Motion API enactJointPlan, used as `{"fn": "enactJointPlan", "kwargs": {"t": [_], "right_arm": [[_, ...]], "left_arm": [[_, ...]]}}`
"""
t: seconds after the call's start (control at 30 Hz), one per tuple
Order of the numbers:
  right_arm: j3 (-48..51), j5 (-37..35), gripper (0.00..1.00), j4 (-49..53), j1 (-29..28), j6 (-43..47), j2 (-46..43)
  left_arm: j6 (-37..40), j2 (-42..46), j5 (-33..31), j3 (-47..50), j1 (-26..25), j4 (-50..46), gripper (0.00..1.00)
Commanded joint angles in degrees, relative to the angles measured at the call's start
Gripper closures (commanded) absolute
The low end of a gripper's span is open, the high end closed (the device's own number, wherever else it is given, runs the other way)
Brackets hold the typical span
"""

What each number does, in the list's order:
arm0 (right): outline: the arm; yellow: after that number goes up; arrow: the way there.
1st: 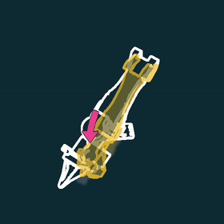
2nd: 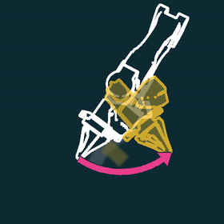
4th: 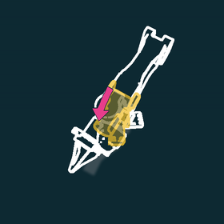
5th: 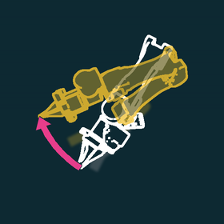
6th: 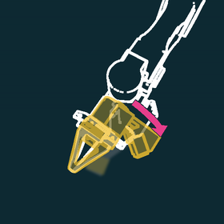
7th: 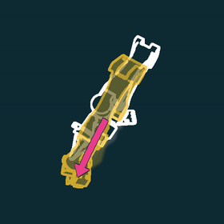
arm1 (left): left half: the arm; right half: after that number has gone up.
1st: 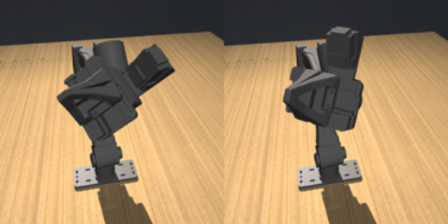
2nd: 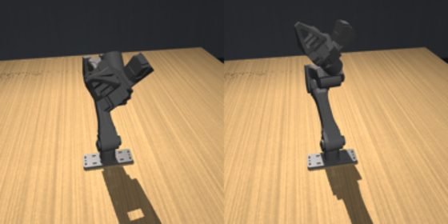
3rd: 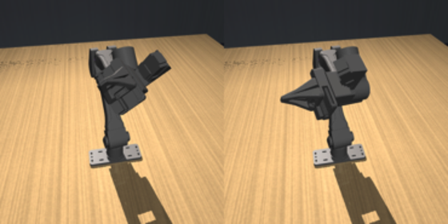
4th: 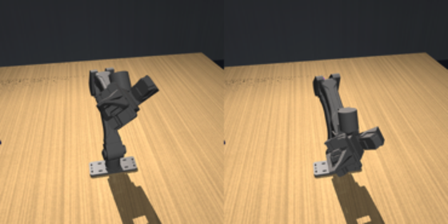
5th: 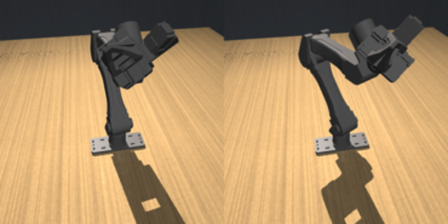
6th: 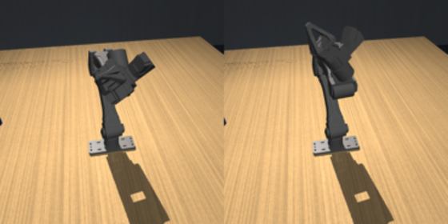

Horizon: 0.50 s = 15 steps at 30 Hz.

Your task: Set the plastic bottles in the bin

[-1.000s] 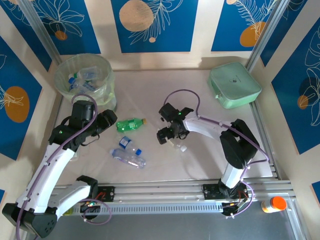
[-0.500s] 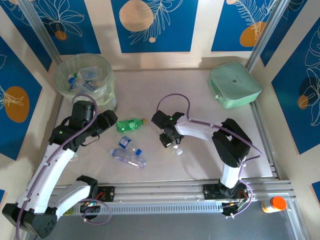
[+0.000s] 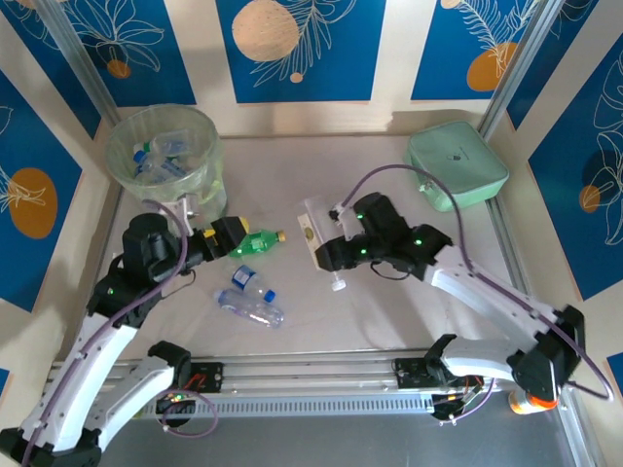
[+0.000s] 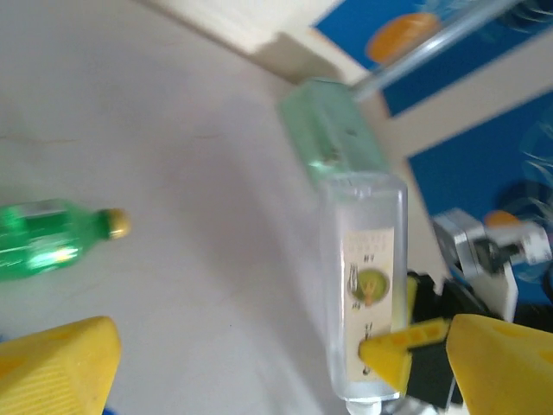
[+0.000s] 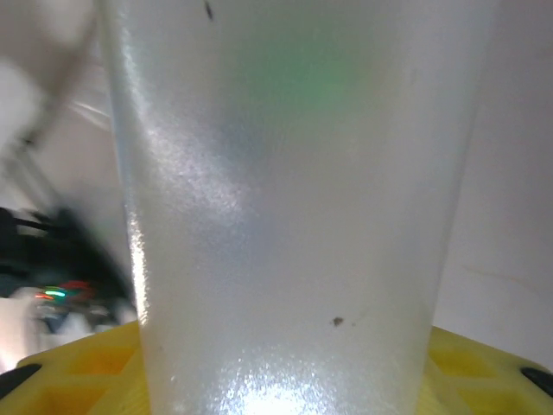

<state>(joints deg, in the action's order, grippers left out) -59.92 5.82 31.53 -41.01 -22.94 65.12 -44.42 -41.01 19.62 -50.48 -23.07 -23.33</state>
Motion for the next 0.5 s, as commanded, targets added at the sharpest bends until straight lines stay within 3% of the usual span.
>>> {"fn": "enactJointPlan", "kwargs": {"t": [0.0, 0.2, 0.47], "right_arm": [[2.4, 18.3, 0.48, -9.9, 2.3, -7.1, -3.9], [5.9, 29.4, 0.48, -25.9, 2.7, -18.9, -7.5], [7.9, 34.7, 0.48, -36.0, 0.8, -23.4, -8.3]], "left_arm": [[0.9, -1.8, 9.6, 0.9, -2.2, 15.9, 0.01], [2.6, -4.4, 7.3, 2.1, -11.1, 24.3, 0.01], [-1.3, -10.6, 10.2, 3.4, -18.6, 38.8, 0.04]]}}
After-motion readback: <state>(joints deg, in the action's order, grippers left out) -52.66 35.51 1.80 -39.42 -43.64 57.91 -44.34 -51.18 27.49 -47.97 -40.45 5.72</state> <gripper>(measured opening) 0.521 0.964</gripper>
